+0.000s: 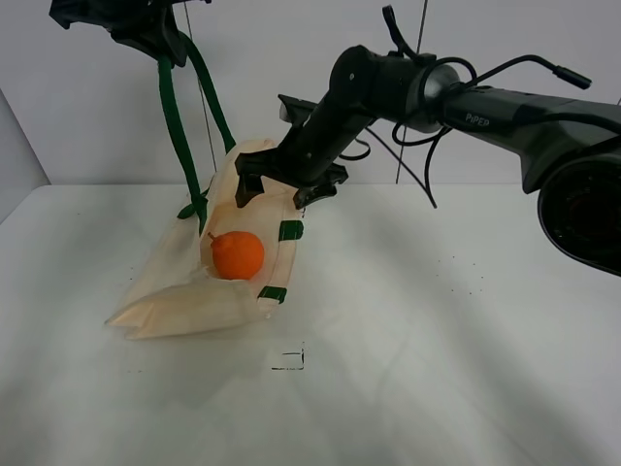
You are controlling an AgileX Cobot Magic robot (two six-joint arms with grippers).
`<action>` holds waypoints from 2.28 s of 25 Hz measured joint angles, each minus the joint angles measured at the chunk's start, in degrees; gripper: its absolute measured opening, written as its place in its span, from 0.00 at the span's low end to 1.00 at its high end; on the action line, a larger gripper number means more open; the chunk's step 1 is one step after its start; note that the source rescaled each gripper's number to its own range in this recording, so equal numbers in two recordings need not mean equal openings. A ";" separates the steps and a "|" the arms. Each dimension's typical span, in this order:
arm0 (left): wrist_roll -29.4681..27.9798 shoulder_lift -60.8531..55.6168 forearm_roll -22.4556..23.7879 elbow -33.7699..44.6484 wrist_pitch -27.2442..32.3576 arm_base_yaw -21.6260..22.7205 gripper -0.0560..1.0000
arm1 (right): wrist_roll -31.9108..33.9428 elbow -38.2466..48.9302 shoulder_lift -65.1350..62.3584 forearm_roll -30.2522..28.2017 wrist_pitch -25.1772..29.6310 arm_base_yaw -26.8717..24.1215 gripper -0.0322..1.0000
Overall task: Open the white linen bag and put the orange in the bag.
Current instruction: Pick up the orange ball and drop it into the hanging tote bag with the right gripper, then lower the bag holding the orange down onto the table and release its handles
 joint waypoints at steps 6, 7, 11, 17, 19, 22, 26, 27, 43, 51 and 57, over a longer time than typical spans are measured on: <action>0.00 0.00 -0.02 0.00 0.00 0.00 0.05 | 5.88 -5.86 -0.13 -17.51 14.23 -0.69 1.00; 0.00 0.00 -0.02 0.00 0.00 0.00 0.05 | 5.88 -5.99 -0.18 -18.43 14.85 -1.08 1.00; 0.00 0.00 -0.02 0.00 0.00 0.00 0.05 | 5.82 -6.06 -0.18 -19.32 15.41 -4.25 1.00; 0.00 0.00 -0.02 0.00 0.00 0.00 0.05 | 5.01 -6.06 -0.18 -19.51 15.42 -14.02 1.00; 0.00 0.00 -0.02 0.00 0.00 0.00 0.05 | 4.24 -6.06 -0.18 -19.79 15.42 -17.47 1.00; 0.00 0.00 -0.02 0.00 0.00 0.00 0.05 | 3.92 -6.06 -0.18 -20.40 15.42 -21.79 1.00; 0.00 0.00 -0.02 0.00 0.00 0.00 0.05 | 3.92 -6.06 -0.18 -20.40 15.47 -25.28 1.00; 0.00 0.00 -0.02 0.00 0.00 0.00 0.05 | 3.88 -6.06 -0.18 -20.40 15.47 -25.83 1.00; 0.00 0.00 -0.02 0.00 0.00 0.00 0.05 | 3.52 9.16 -13.68 -17.37 15.37 -27.61 1.00; 0.00 0.00 -0.02 0.00 0.00 0.00 0.05 | 1.81 38.62 -39.09 -17.60 15.44 -27.61 1.00; 0.00 0.00 -0.02 0.00 0.00 0.00 0.05 | 1.25 58.11 -59.06 -17.60 15.44 -27.61 1.00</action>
